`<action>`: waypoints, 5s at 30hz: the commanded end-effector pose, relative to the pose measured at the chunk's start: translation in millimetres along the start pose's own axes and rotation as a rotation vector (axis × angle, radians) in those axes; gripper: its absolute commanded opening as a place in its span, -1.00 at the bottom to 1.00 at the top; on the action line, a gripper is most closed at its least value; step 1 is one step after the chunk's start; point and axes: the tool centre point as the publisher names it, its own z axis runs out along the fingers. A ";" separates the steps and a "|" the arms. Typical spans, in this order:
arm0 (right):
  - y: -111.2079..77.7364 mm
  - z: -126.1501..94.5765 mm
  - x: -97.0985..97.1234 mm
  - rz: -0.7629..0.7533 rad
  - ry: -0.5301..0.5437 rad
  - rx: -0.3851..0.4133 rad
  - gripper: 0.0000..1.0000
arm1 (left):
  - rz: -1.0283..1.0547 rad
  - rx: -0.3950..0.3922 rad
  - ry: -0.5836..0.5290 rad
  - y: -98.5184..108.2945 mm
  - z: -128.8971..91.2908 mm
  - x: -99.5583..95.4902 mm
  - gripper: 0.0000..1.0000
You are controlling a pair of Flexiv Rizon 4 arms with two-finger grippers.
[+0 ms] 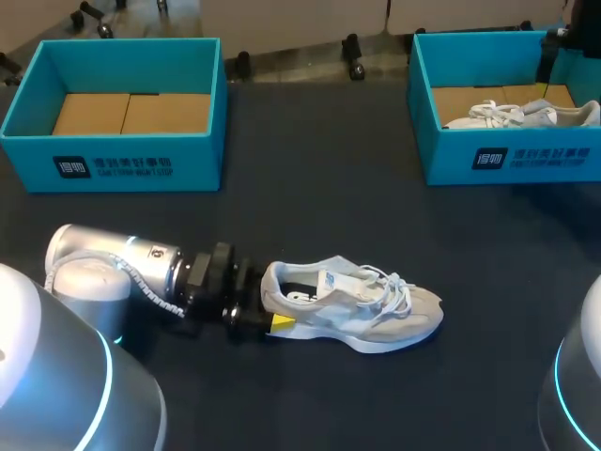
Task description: Take the shoe out of the shoebox, open the shoe tongue, remove and reinsert the insole, then place the shoe into the shoebox
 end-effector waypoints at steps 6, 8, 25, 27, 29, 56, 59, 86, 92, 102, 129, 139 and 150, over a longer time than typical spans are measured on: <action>-0.6 0.1 -0.3 0.000 0.001 -0.001 1.00 | -0.003 -0.003 0.007 0.8 -1.6 -1.3 -1.00; -0.6 0.1 -0.3 0.000 0.001 -0.001 1.00 | -0.003 -0.003 0.007 0.8 -1.6 -1.3 -1.00; -13.2 -25.8 38.1 0.033 -0.056 -0.022 1.00 | -0.003 -0.003 0.007 0.8 -1.6 -1.3 -1.00; -14.5 -26.4 42.0 0.035 -0.068 -0.013 1.00 | -0.003 -0.003 0.007 0.8 -1.6 -1.3 -1.00; -17.5 -28.4 45.3 0.038 -0.081 -0.010 1.00 | -0.003 -0.003 0.007 0.8 -1.6 -1.3 -1.00; -23.3 -37.2 58.7 0.042 -0.066 -0.024 1.00 | -0.003 -0.003 0.007 0.8 -1.6 -1.3 -1.00; -27.6 -36.8 75.2 0.060 -0.085 -0.014 1.00 | -0.003 -0.003 0.007 0.8 -1.6 -1.3 -1.00; -108.9 -37.1 141.7 0.057 0.010 -0.038 1.00 | -0.003 -0.003 0.007 0.8 -1.6 -1.3 -1.00; -108.9 -37.1 141.7 0.057 0.010 -0.038 1.00 | -0.003 -0.003 0.007 0.8 -1.6 -1.3 -1.00; -132.4 -30.0 164.1 0.033 -0.020 -0.015 1.00 | -0.003 -0.003 0.007 0.8 -1.6 -1.3 -1.00; -264.3 -23.3 252.6 0.095 -0.034 -0.001 1.00 | -0.003 -0.003 0.007 0.8 -1.6 -1.3 -1.00; -282.7 -16.5 261.0 0.114 0.027 0.025 1.00 | -0.003 -0.003 0.007 0.8 -1.6 -1.3 -1.00; -282.7 -16.5 261.0 0.114 0.027 0.025 1.00 | -0.003 -0.003 0.007 0.8 -1.6 -1.3 -1.00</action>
